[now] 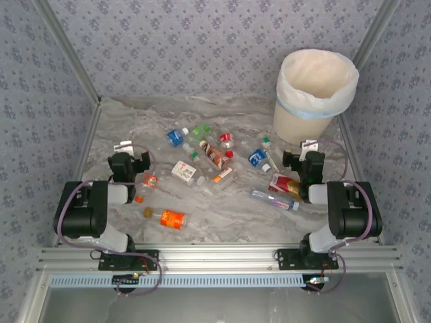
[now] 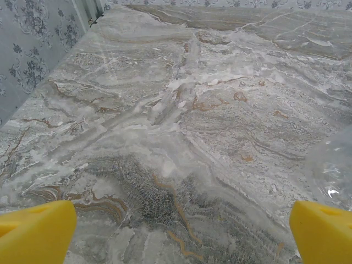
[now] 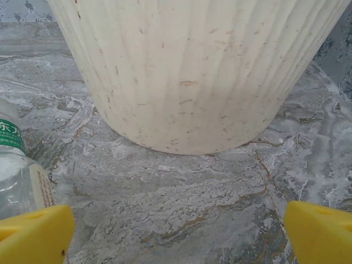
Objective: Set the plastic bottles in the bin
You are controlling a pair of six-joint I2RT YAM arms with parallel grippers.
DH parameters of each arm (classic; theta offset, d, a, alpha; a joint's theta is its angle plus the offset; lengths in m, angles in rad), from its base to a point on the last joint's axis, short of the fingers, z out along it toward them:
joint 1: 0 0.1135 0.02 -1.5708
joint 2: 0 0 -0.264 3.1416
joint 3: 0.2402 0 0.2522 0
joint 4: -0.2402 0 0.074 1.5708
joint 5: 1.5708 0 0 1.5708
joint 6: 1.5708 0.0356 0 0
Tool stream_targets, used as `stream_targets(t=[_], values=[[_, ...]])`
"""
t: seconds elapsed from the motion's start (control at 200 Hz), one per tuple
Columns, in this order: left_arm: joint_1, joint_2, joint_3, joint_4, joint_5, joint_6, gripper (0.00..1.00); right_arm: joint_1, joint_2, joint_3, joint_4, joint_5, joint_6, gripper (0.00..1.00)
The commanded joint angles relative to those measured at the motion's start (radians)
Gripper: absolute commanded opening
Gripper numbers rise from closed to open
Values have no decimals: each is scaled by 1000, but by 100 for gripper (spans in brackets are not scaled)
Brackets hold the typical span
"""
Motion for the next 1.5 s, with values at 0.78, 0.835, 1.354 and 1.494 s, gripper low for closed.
stream_targets(t=[0.78, 0.835, 1.354, 1.494], values=[[4, -1, 1, 32, -7, 2, 100, 3, 1, -5, 0, 18, 11, 100], [5, -2, 1, 32, -8, 2, 99, 3, 1, -7, 1, 16, 10, 100], [-86, -358, 181, -517, -262, -136, 99, 8, -308, 73, -364, -54, 37, 100], [-163, -479, 400, -1148, -350, -598, 100, 19, -427, 108, -527, -82, 126, 100]])
